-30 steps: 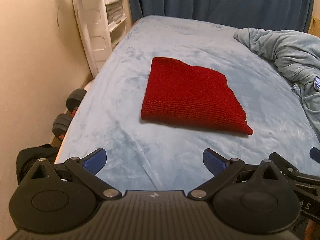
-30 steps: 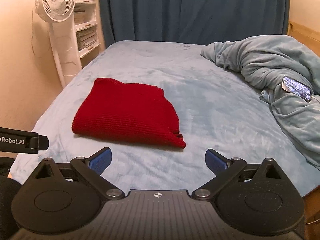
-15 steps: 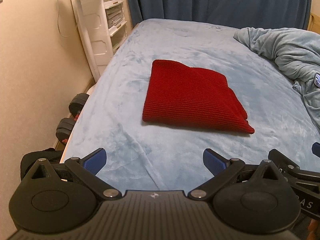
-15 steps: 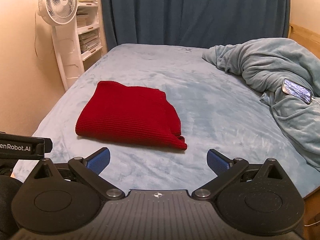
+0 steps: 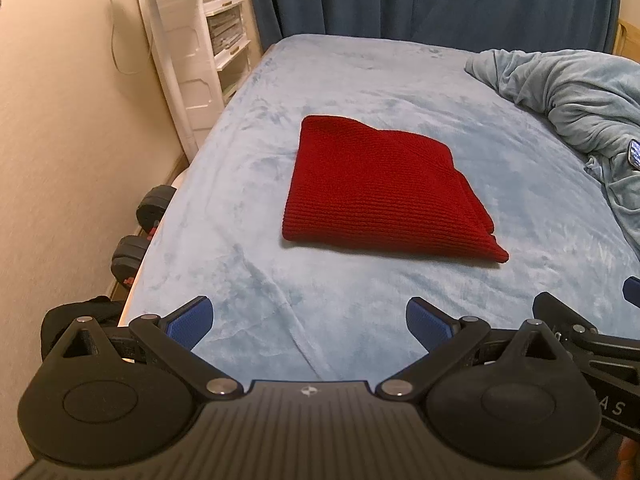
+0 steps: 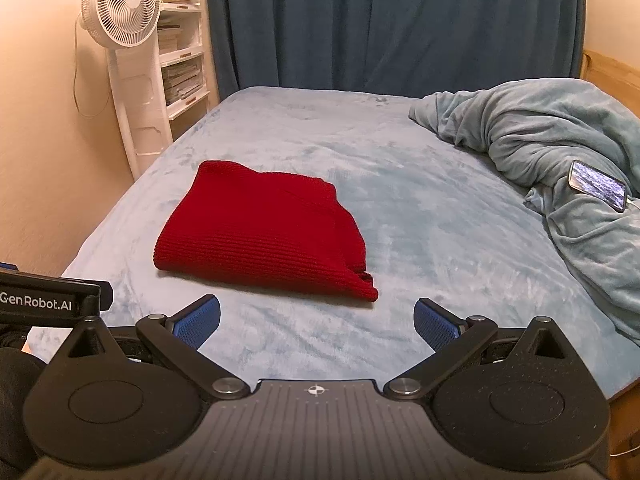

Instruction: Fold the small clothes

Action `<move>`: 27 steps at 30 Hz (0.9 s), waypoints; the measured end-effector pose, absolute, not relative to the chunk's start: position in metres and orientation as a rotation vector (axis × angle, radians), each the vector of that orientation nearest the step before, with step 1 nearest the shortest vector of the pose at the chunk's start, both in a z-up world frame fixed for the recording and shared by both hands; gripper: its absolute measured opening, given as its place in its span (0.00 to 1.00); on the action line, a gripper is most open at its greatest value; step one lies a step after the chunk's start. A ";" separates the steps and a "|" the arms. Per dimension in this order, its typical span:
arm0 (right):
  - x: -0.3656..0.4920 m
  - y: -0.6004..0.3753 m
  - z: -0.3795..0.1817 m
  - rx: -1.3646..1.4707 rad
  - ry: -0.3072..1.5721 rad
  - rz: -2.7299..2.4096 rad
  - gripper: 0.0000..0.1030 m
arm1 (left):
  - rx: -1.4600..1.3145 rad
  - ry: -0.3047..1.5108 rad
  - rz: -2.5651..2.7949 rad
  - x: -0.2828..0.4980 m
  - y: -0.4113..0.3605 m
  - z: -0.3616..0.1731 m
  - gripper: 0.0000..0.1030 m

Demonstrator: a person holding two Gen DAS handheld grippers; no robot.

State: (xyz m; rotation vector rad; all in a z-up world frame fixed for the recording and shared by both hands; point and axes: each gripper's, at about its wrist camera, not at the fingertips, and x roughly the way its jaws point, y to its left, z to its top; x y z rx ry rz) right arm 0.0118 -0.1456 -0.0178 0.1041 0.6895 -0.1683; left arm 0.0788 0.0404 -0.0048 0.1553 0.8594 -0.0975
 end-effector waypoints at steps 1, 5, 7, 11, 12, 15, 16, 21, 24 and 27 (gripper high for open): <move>0.012 -0.146 -0.018 0.104 0.689 -0.168 0.99 | 0.157 0.858 -0.096 0.079 0.040 -0.005 1.00; 0.013 -0.145 -0.017 0.101 0.686 -0.167 0.99 | 0.156 0.854 -0.096 0.077 0.040 -0.005 1.00; 0.012 -0.145 -0.017 0.102 0.685 -0.165 0.99 | 0.157 0.853 -0.095 0.077 0.041 -0.005 1.00; 0.013 -0.145 -0.017 0.100 0.683 -0.162 0.99 | 0.165 0.853 -0.086 0.077 0.040 -0.005 1.00; 0.013 -0.145 -0.017 0.100 0.684 -0.161 0.99 | 0.167 0.854 -0.083 0.076 0.040 -0.004 1.00; 0.013 -0.144 -0.017 0.099 0.687 -0.160 0.99 | 0.169 0.857 -0.077 0.077 0.040 -0.005 1.00; 0.013 -0.144 -0.017 0.099 0.687 -0.160 0.99 | 0.168 0.858 -0.077 0.077 0.040 -0.004 1.00; 0.014 -0.142 -0.017 0.096 0.687 -0.157 0.99 | 0.172 0.858 -0.078 0.078 0.039 -0.004 1.00; 0.015 -0.142 -0.017 0.095 0.689 -0.155 0.99 | 0.171 0.859 -0.077 0.077 0.039 -0.005 1.00; 0.014 -0.141 -0.018 0.095 0.690 -0.154 0.99 | 0.171 0.859 -0.076 0.077 0.039 -0.005 1.00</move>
